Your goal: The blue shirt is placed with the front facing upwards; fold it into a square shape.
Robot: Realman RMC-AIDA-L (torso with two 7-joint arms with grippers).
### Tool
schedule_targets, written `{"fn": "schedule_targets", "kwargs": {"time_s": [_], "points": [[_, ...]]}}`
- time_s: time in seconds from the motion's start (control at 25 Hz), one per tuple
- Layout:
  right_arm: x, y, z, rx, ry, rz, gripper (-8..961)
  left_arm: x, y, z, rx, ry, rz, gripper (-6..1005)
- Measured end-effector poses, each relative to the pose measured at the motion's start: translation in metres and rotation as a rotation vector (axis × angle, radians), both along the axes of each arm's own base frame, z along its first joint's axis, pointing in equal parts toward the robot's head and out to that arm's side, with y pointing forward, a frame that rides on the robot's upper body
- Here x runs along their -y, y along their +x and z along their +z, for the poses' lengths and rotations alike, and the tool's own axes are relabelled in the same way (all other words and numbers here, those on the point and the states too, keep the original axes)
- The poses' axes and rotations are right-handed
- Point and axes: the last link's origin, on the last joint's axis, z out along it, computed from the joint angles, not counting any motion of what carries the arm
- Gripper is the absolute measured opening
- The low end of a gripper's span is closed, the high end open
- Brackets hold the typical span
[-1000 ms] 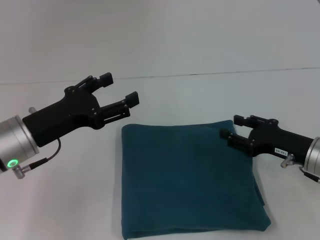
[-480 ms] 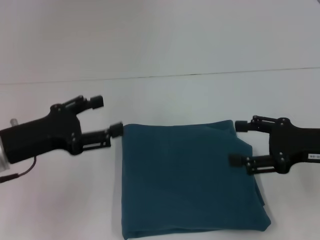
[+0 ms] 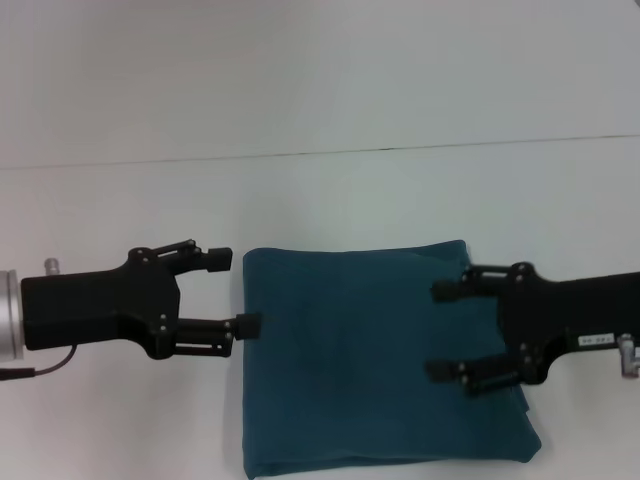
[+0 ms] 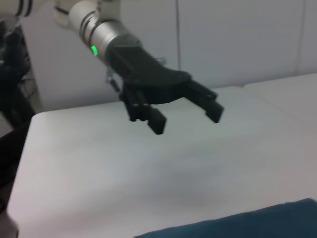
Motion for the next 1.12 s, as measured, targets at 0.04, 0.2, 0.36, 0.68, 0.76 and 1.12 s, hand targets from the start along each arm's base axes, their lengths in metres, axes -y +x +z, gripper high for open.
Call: {"fn": "schedule_targets", "kwargs": {"time_s": [0.04,0.2,0.36,0.68,0.76,1.12], "points": [[0.001,-0.001,-0.002,0.007,-0.012,0.006,950,0.000,0.000,-0.001,-0.008,-0.004,-0.002,950],[0.002,-0.001,-0.005,0.020,-0.025,0.021,949,0.000,0.002,-0.004,-0.036,-0.032,-0.004,950],[0.001,0.000,-0.007,0.020,-0.014,0.021,949,0.002,0.004,-0.004,-0.033,-0.051,-0.017,950],[-0.003,-0.001,-0.011,0.011,0.004,0.031,948,0.005,0.010,-0.003,-0.023,-0.080,-0.056,949],[-0.004,-0.003,-0.011,0.003,0.006,0.035,948,0.006,0.011,-0.004,-0.020,-0.083,-0.060,949],[-0.005,-0.010,-0.015,-0.010,-0.017,0.056,947,0.006,0.010,-0.008,-0.043,-0.080,-0.065,949]]}}
